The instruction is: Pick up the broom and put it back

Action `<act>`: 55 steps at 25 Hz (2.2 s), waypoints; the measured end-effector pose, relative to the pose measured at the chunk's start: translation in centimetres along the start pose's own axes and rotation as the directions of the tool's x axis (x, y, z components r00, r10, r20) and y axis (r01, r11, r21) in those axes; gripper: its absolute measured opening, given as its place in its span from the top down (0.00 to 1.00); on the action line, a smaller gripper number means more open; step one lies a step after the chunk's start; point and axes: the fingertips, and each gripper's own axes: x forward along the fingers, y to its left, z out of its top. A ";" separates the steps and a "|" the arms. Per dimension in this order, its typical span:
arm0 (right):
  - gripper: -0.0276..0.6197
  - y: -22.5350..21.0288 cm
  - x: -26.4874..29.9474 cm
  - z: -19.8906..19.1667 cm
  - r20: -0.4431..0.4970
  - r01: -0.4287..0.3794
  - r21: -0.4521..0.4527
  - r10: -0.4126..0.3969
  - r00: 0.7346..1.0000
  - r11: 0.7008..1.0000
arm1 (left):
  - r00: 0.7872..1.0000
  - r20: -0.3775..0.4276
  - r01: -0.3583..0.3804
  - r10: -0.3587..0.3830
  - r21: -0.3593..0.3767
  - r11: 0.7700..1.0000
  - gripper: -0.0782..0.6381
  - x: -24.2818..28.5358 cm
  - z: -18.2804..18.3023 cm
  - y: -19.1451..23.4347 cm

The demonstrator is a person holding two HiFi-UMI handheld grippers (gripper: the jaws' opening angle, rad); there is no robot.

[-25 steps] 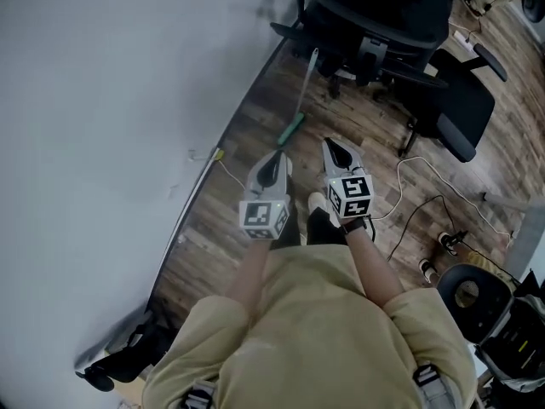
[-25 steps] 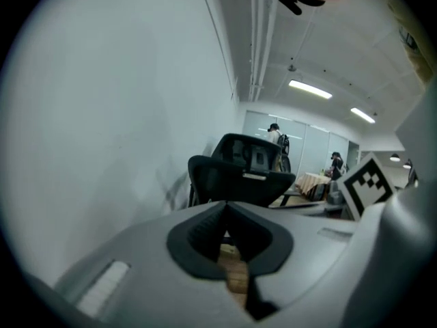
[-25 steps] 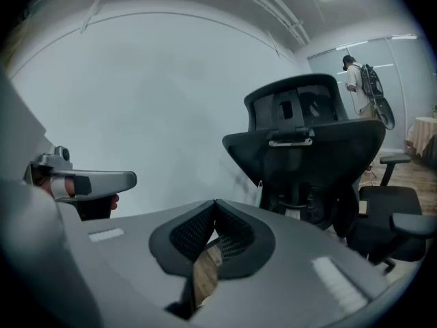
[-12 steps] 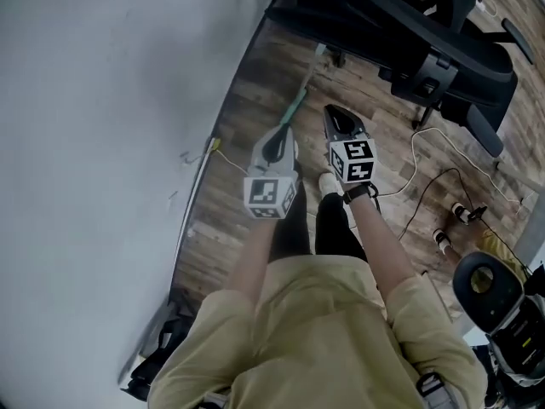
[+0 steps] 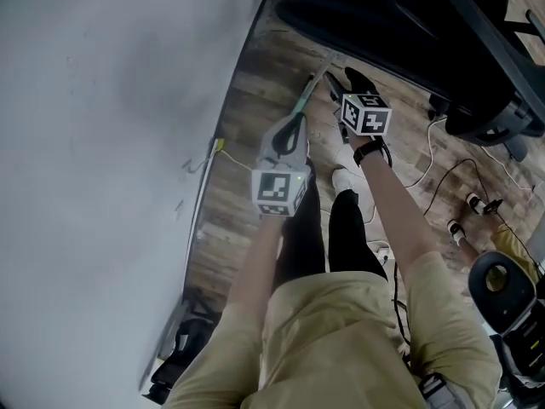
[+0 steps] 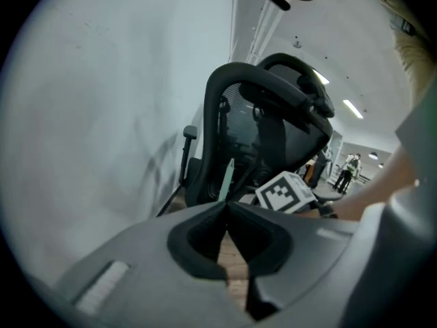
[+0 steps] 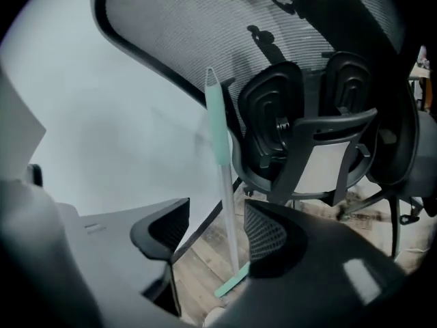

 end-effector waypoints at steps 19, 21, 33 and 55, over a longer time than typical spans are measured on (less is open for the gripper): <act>0.82 2.2 2.8 -0.4 -0.021 -0.021 -0.100 0.019 1.000 0.995 | 0.996 -0.037 -0.081 0.080 -0.027 0.996 0.89 -2.6 -0.3 2.4; 0.82 3.5 1.0 -1.5 -0.041 -0.035 -0.121 0.030 0.999 0.992 | 0.994 -0.030 -0.108 0.106 -0.045 0.993 0.89 -3.7 0.1 2.3; 0.80 12.4 -14.8 3.0 0.067 -0.032 -0.268 0.051 0.996 0.963 | 0.979 0.039 -0.196 0.198 -0.050 0.979 0.89 -12.5 5.5 -2.5; 0.82 31.4 -51.3 18.2 0.484 -0.263 -0.460 0.488 0.727 0.848 | 0.810 0.420 -0.454 0.409 0.007 0.891 0.90 -34.8 25.6 -17.9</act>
